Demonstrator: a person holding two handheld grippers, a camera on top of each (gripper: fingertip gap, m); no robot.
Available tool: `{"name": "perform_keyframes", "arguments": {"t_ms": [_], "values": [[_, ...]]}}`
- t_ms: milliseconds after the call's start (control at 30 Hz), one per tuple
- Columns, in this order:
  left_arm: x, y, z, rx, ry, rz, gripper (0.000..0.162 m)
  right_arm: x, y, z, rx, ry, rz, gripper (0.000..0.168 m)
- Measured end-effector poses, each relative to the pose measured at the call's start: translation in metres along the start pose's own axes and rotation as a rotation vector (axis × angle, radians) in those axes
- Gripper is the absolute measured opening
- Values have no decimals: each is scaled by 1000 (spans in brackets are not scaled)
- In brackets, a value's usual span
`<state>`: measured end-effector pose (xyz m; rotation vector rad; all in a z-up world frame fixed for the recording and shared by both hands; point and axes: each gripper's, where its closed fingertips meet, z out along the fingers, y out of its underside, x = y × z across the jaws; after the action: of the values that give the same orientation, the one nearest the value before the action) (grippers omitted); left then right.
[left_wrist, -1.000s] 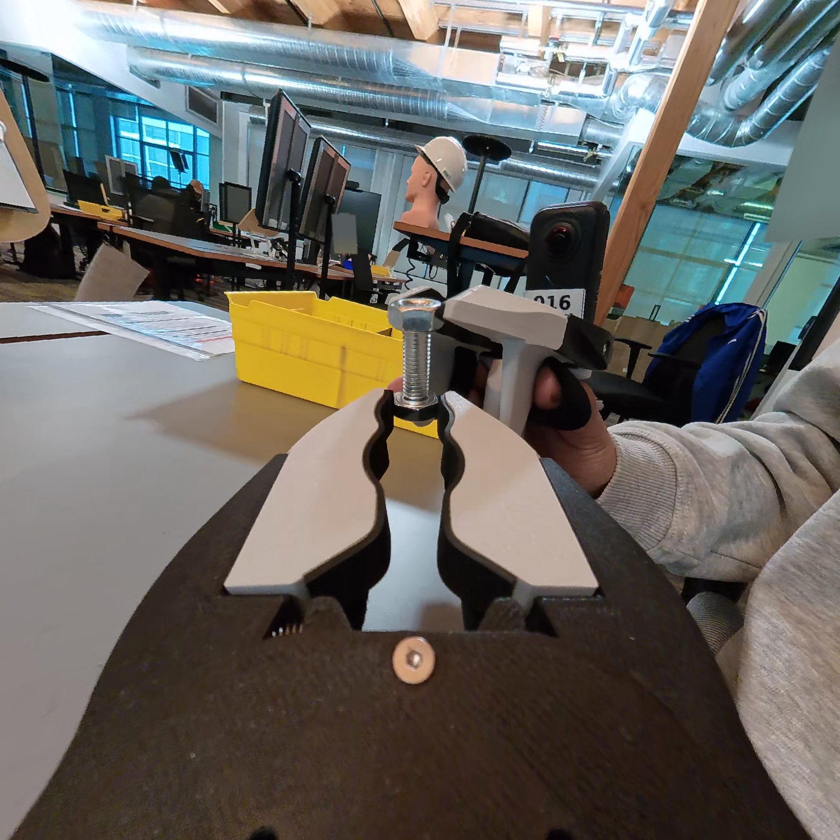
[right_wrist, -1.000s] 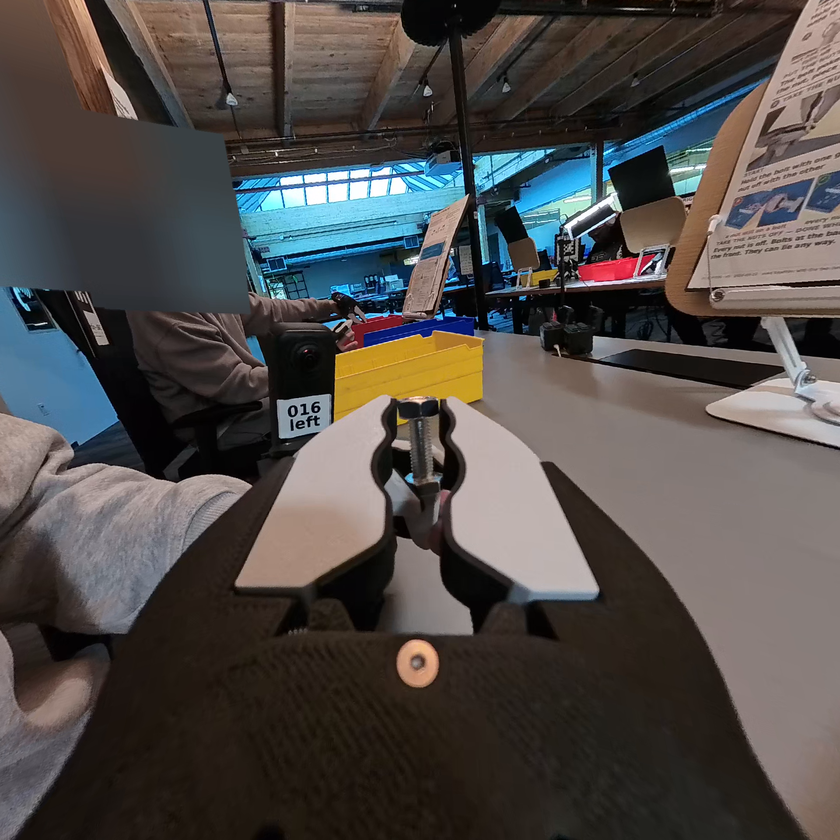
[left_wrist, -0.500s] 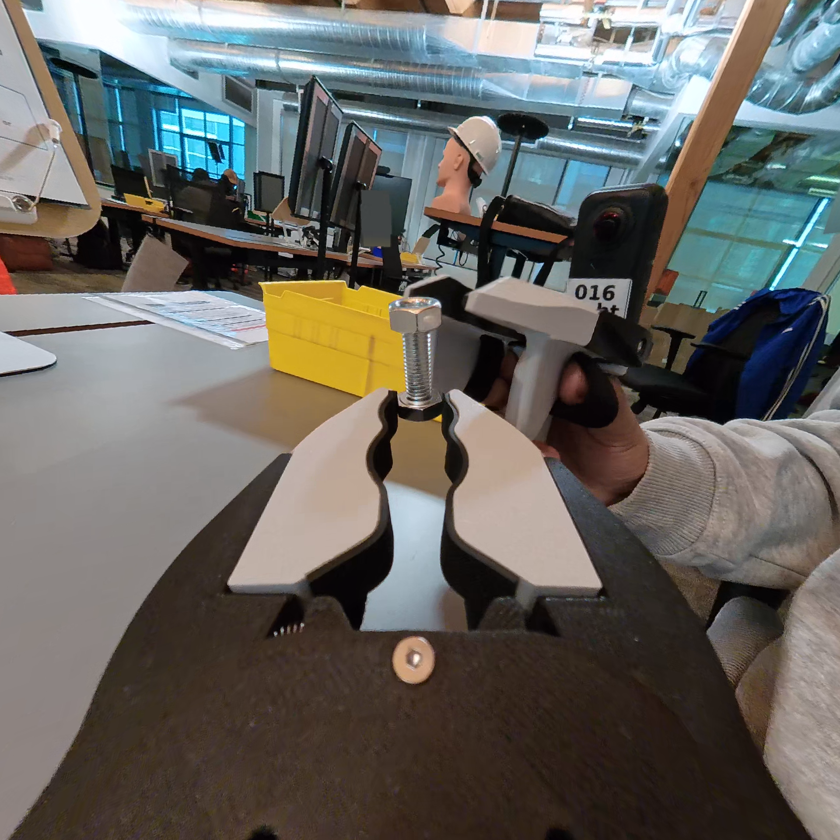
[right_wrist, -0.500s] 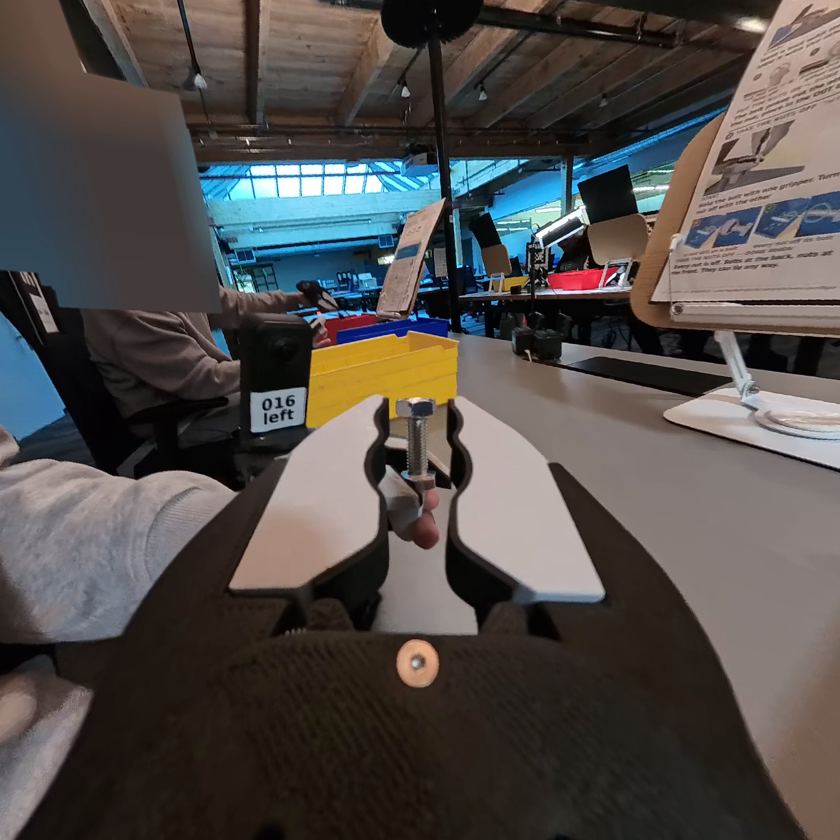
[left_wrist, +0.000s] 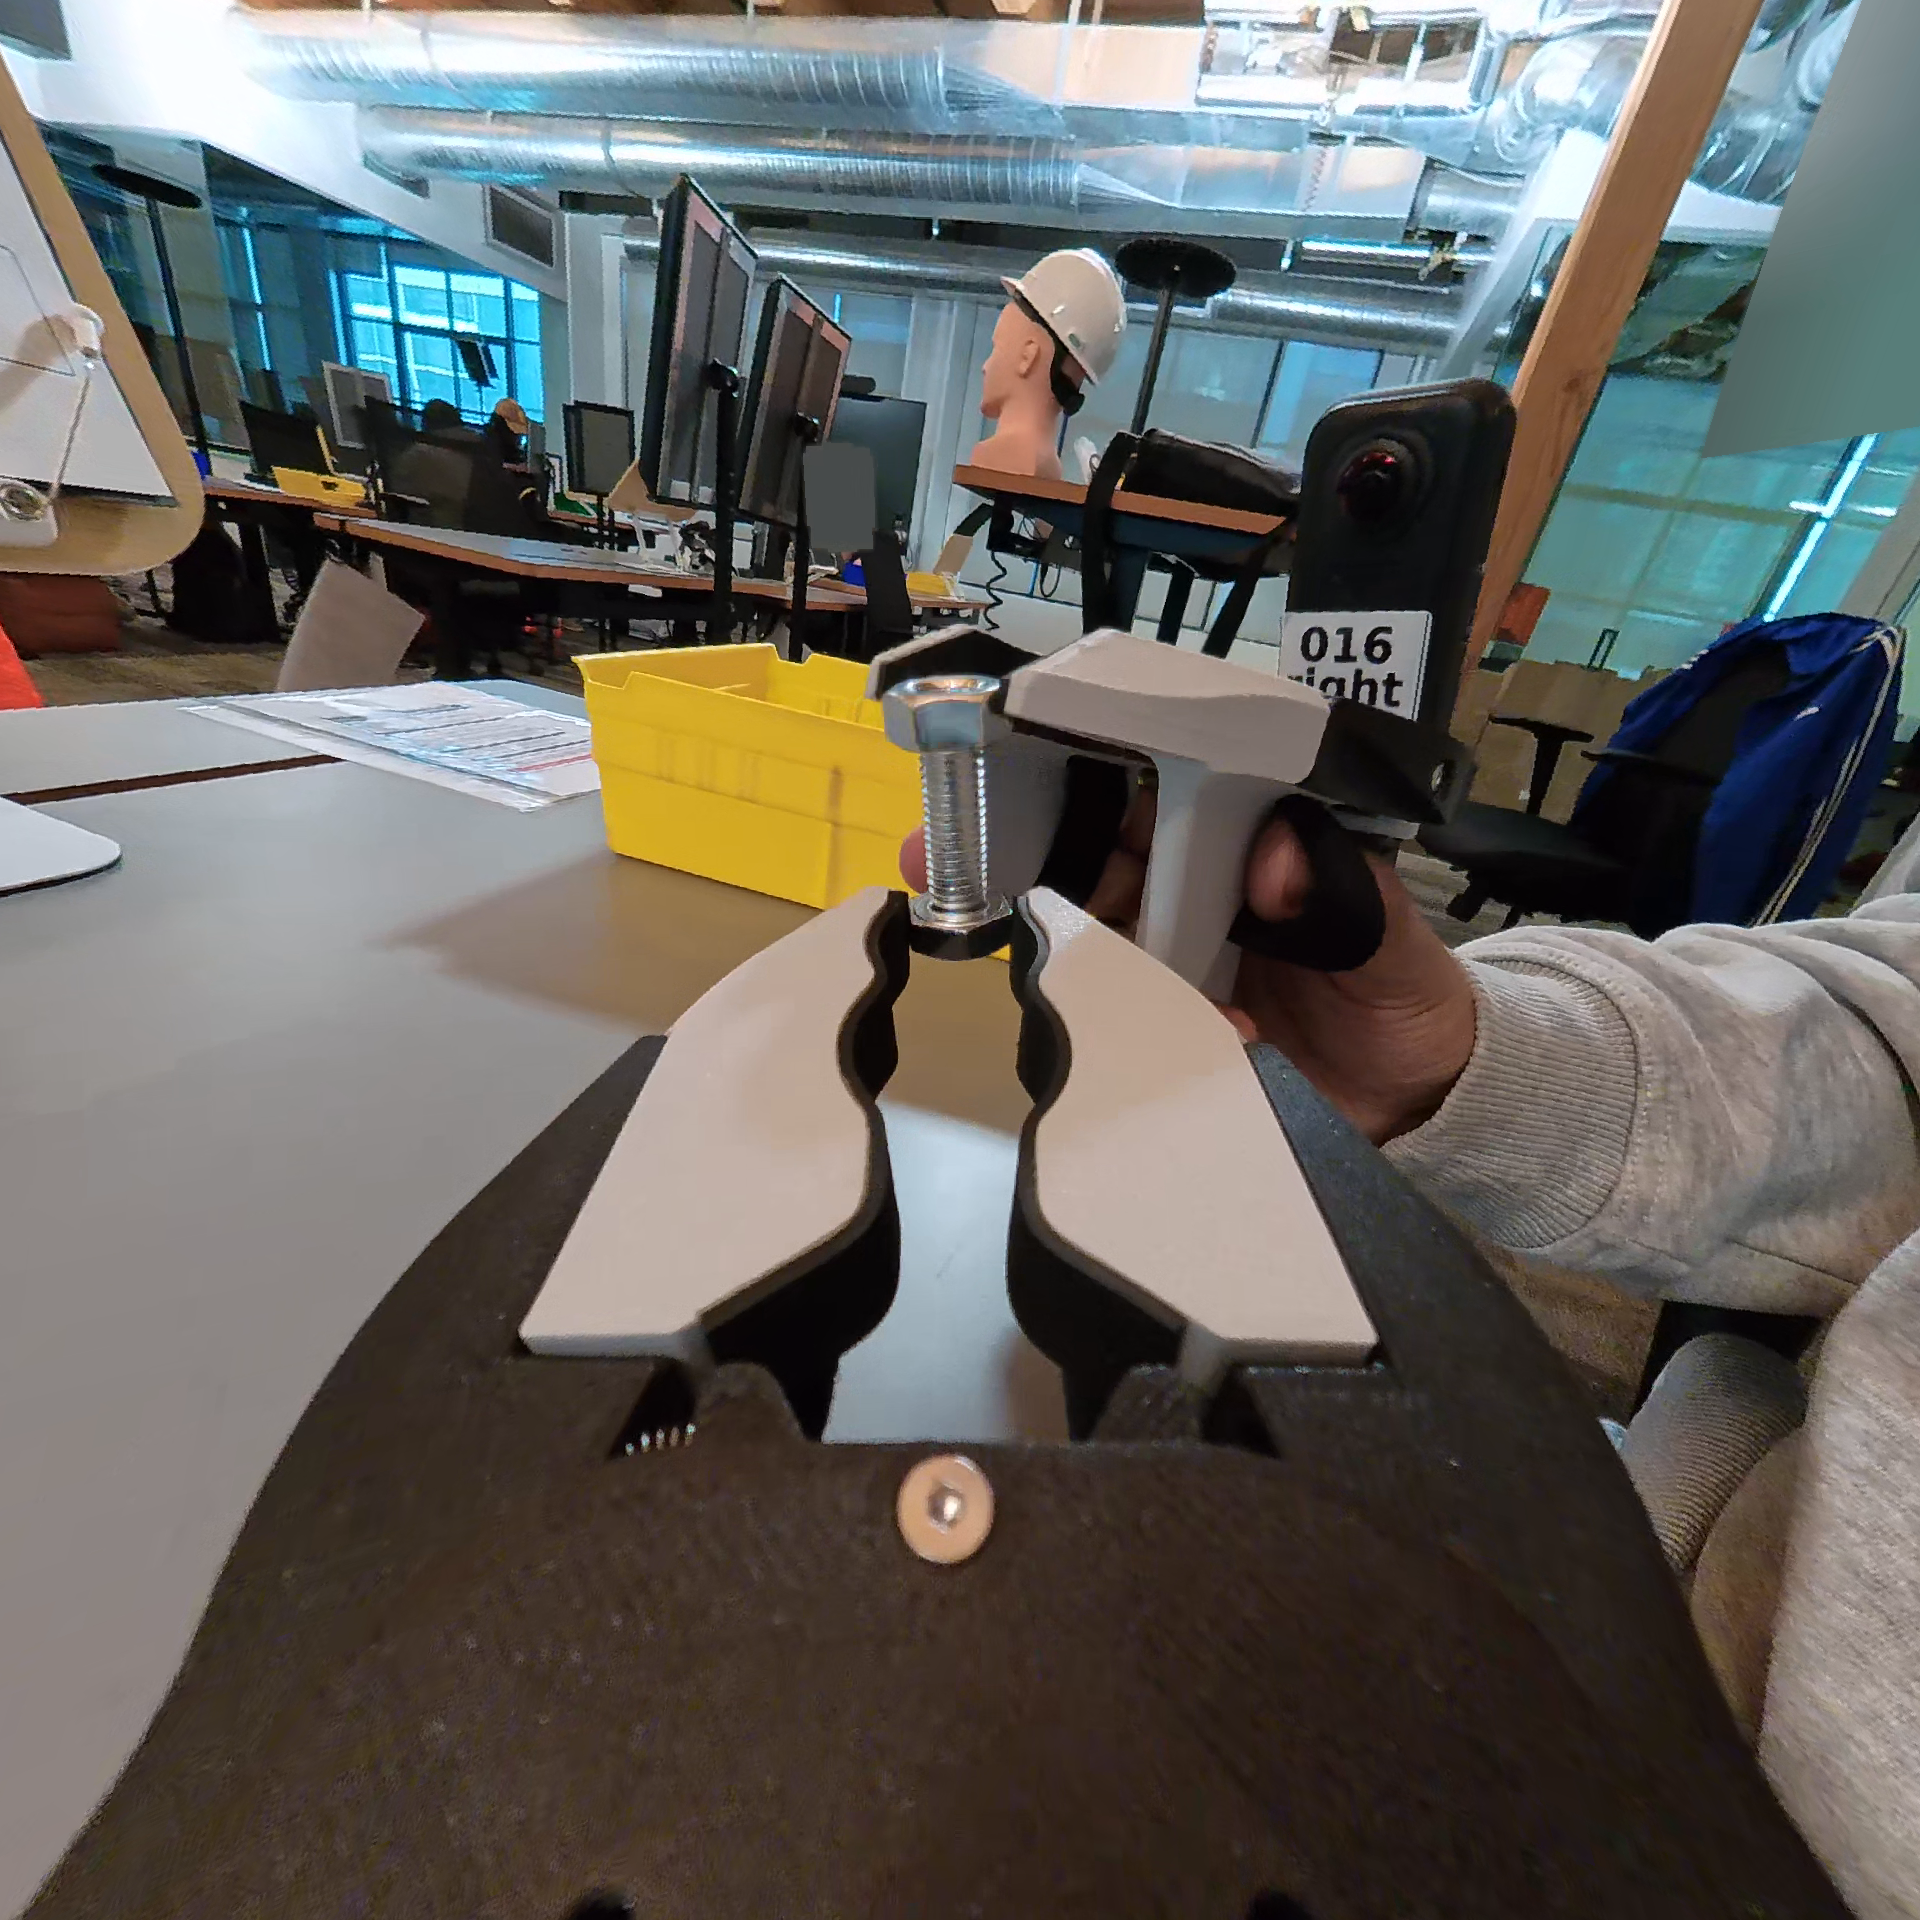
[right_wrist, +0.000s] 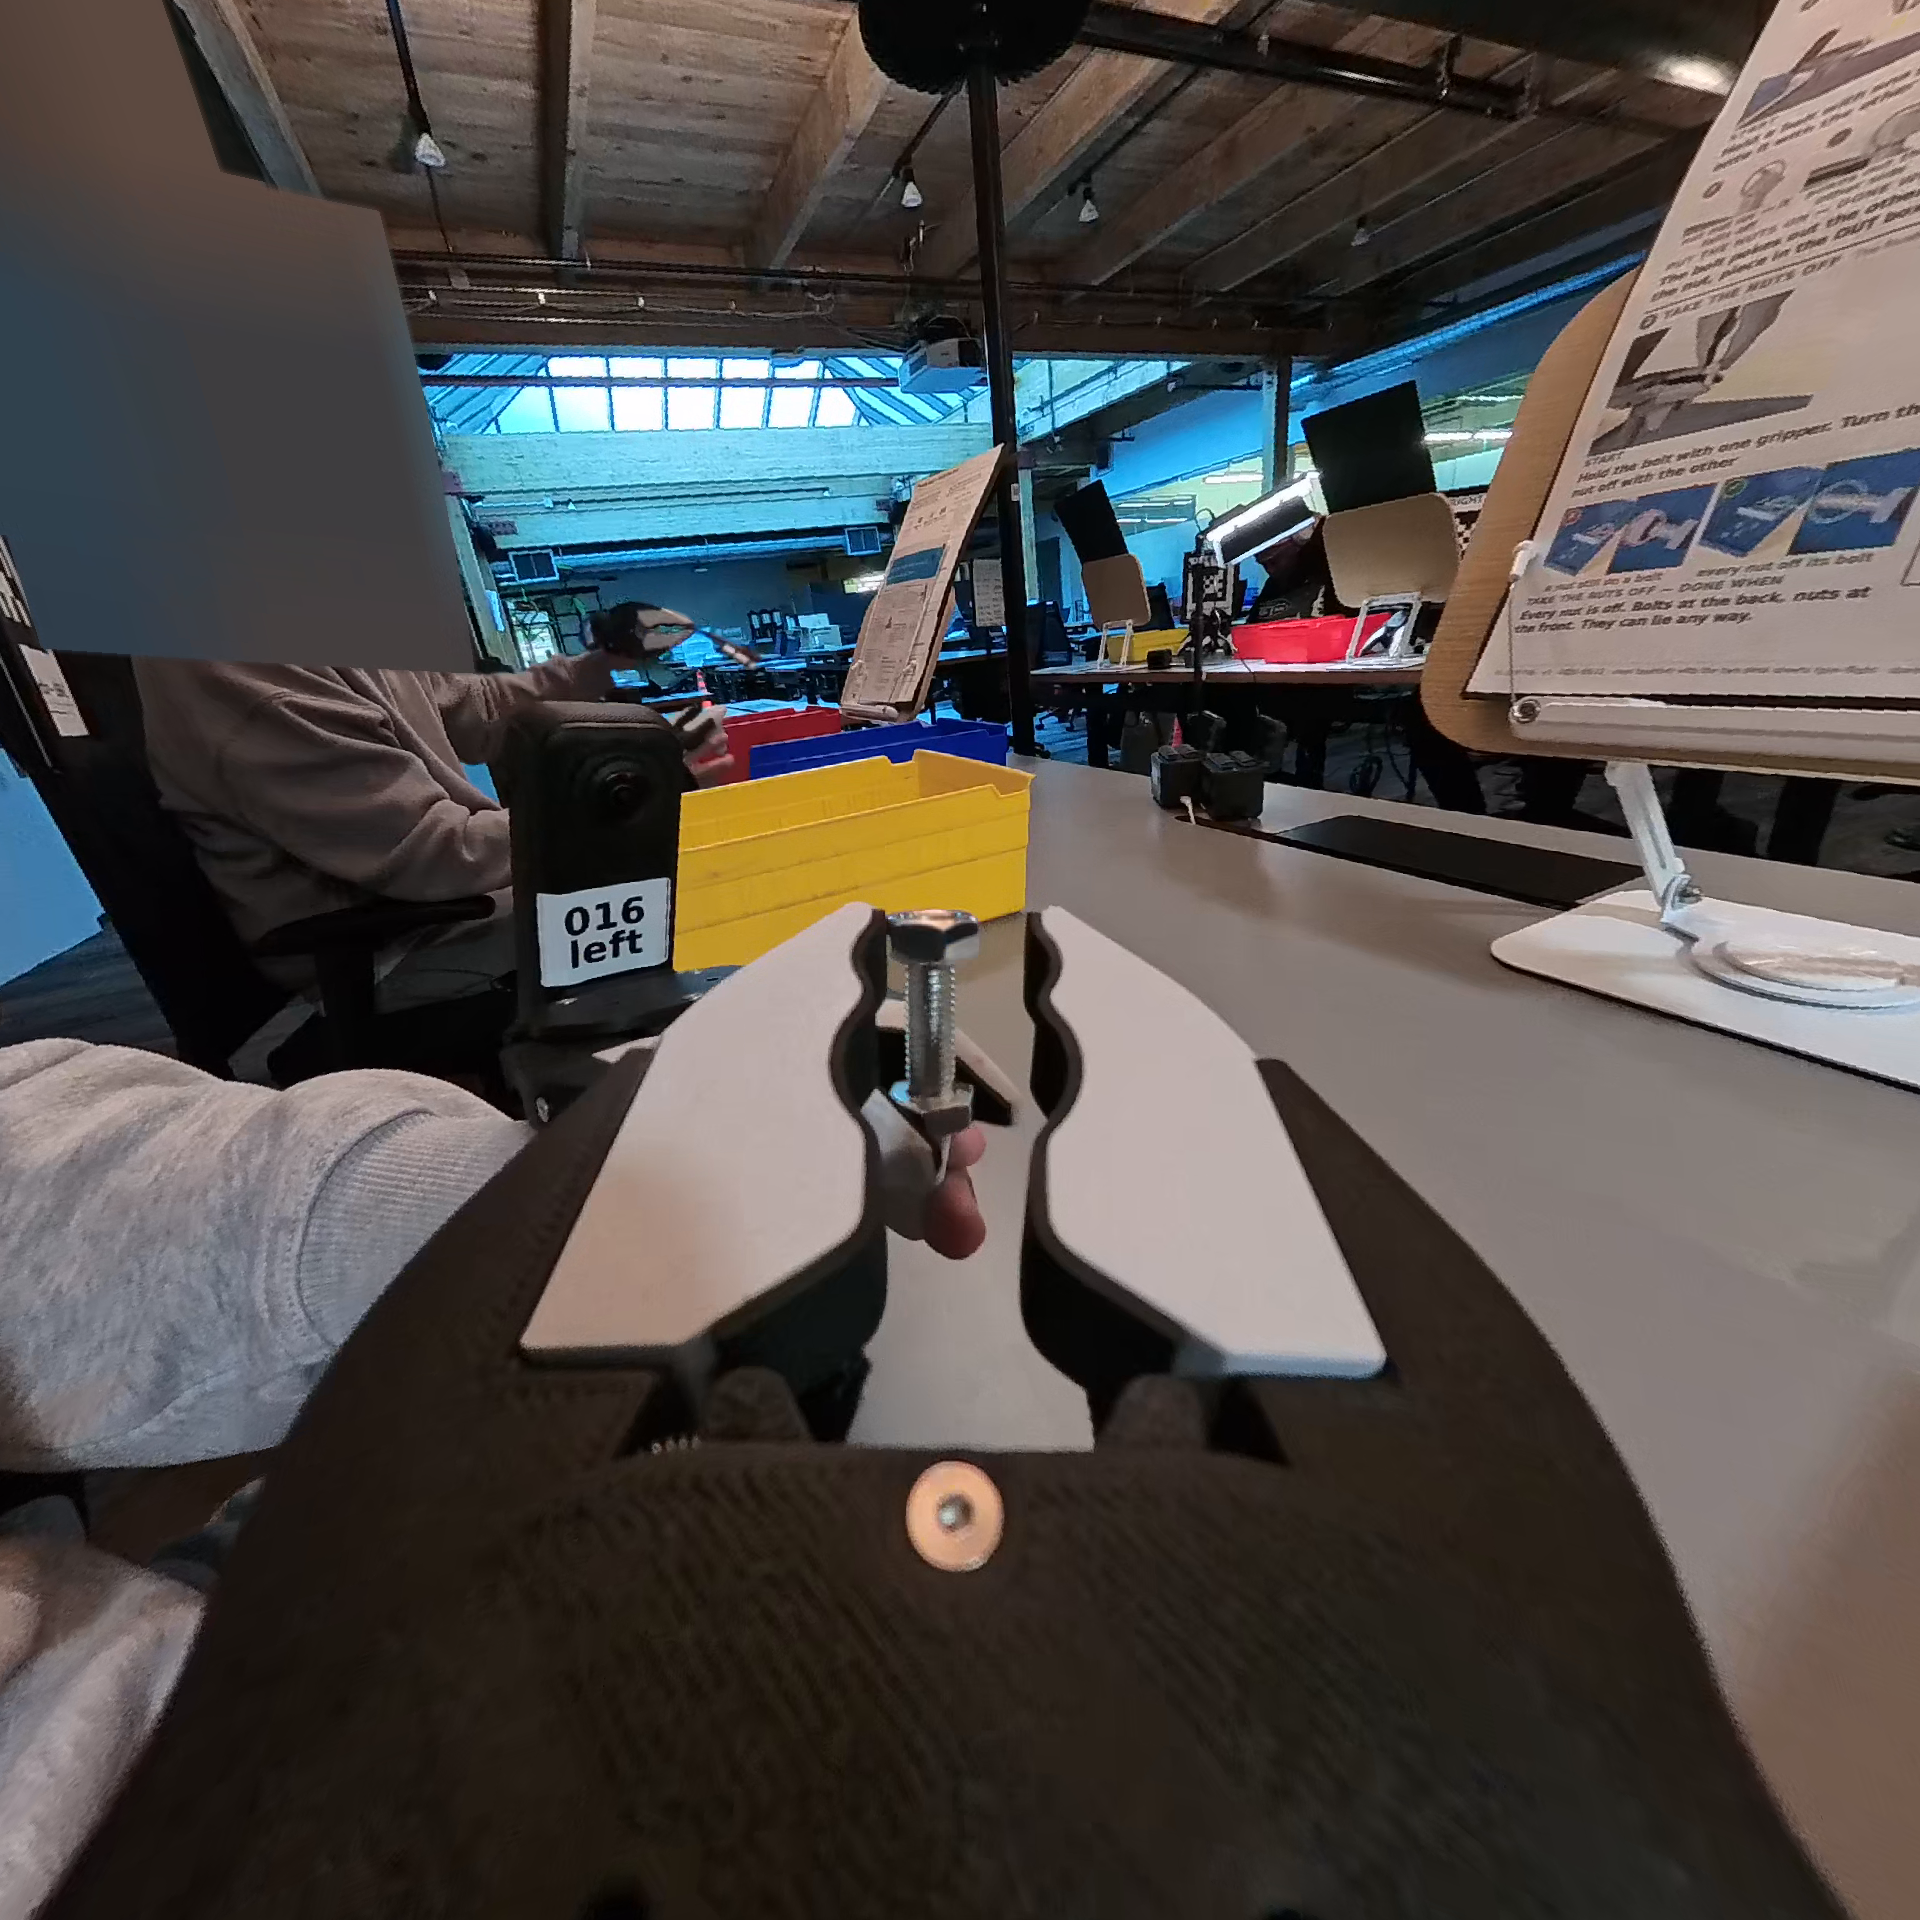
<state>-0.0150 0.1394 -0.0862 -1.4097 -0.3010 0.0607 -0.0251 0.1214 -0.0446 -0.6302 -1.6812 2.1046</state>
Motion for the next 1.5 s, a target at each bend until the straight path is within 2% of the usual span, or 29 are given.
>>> {"name": "perform_keyframes", "arguments": {"t_ms": [300,467,733,1067,1500], "values": [[-2,-5,-2,29,0,-17,20,10,1,-3,0,40,31,20],[-2,-4,-2,24,-5,-15,20,6,-6,-5,39,11,43,25],[-1,-2,-1,17,-2,-13,20,-3,1,1,-6,0,-21,26],[-2,-3,-2,16,-1,-16,20,10,-6,-6,39,28,59,24],[0,3,1,-23,-4,31,20,-7,7,3,-56,16,-95,19]]}}
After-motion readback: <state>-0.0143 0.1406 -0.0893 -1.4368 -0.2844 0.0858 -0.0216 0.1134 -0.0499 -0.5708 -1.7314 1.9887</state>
